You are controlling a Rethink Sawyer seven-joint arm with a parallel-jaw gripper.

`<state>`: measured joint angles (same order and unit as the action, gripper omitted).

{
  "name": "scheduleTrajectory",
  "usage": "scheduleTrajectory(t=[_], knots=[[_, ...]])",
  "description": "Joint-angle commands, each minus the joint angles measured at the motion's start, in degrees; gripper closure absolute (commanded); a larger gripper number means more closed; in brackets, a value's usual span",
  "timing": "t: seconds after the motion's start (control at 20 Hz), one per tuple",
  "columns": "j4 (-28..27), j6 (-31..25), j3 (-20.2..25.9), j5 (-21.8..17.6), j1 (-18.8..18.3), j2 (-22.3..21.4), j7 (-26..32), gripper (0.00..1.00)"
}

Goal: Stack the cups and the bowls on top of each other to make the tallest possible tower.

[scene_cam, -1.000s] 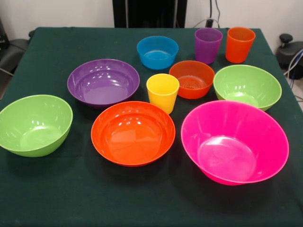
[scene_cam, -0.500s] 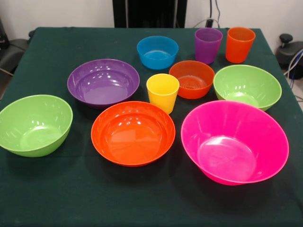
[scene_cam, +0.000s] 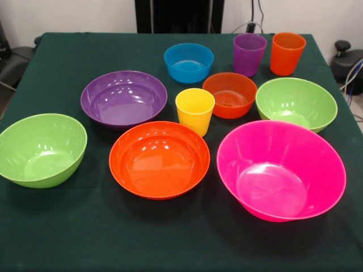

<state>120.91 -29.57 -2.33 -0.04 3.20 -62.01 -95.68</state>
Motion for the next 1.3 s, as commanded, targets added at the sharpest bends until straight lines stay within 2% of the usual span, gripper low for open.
scheduleTrajectory(t=[0.05, 0.15, 0.35, 0.5, 0.7, 1.0, 1.3], knots=[[2.77, 7.73, 2.76, 0.61, -1.99, 10.20, -10.19, 0.00], [3.13, 9.04, 2.65, 0.99, -1.97, 11.62, -10.93, 0.00], [2.03, 7.95, 0.88, 1.25, -0.41, 13.14, -12.33, 0.00], [2.38, 10.36, 1.49, 1.14, -1.18, 14.55, -12.04, 0.00], [1.33, 10.16, 1.22, 0.48, -1.05, 15.33, -12.06, 0.00], [0.76, 13.76, 1.57, -0.40, -1.23, 17.99, -13.35, 0.00], [0.60, 14.44, 1.44, -0.74, -1.27, 18.71, -13.94, 0.00]])
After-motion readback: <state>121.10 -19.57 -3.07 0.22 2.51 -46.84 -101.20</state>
